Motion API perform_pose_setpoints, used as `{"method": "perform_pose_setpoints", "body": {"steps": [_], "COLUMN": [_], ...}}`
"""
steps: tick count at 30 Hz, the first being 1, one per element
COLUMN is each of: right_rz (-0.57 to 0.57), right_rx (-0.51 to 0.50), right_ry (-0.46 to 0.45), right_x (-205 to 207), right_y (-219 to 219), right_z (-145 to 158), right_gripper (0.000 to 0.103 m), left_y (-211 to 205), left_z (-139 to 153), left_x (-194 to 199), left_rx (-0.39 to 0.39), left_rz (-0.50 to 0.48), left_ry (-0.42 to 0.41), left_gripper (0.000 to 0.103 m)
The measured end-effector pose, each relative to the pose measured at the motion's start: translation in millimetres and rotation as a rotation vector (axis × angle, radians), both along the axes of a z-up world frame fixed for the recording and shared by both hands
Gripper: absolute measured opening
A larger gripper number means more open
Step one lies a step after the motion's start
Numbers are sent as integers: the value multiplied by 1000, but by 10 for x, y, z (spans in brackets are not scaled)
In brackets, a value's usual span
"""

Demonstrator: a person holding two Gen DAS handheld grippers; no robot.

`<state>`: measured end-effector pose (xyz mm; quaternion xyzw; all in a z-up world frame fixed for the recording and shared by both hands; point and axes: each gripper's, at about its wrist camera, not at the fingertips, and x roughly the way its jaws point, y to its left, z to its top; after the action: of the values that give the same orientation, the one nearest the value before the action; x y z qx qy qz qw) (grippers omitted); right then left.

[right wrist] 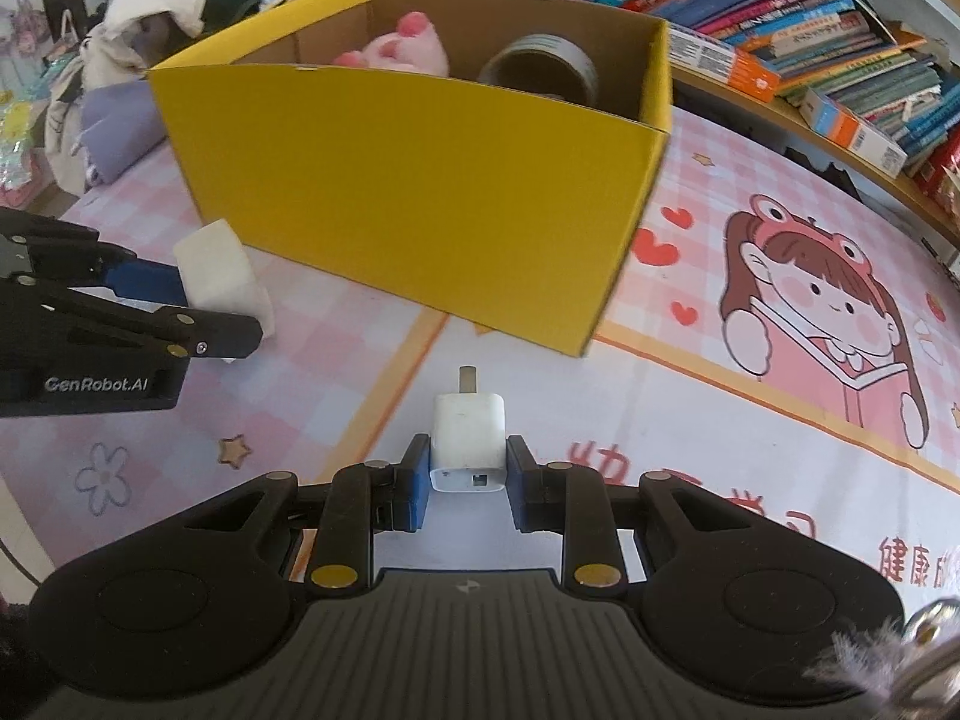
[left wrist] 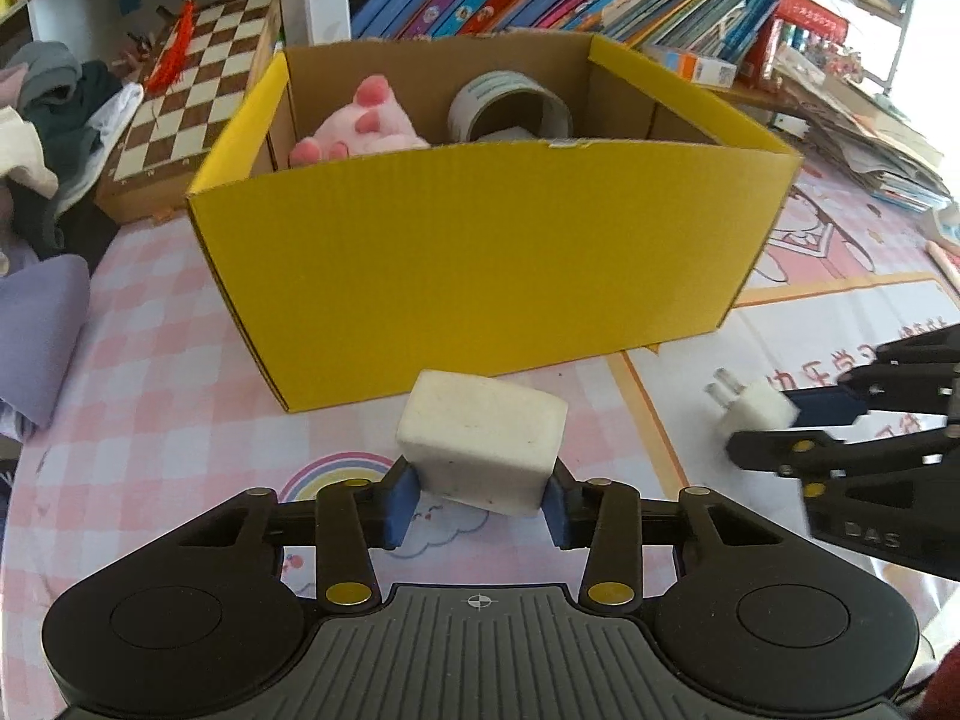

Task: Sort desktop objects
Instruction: 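Lift and carry the block and adapter over the yellow box with both grippers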

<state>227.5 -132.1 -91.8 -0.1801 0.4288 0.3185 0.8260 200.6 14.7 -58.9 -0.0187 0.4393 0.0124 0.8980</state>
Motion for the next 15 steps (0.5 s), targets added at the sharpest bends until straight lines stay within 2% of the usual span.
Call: {"method": "perform_pose_setpoints", "body": {"steps": [9,15], "right_rz": [-10,-45], "right_rx": [46,113], "right_ry": [-13,-60], "right_x": [-111,-108], "right_y": [44,-15], "right_z": [151,400], "right_gripper": [24,24], "left_y": [-18,-79], "left_z": [219,542], "left_x": [-250,-386], "left_rx": [25,48], "left_rz": [-40,-76], "left_ry": [-57,-192], "left_gripper": [40,39]}}
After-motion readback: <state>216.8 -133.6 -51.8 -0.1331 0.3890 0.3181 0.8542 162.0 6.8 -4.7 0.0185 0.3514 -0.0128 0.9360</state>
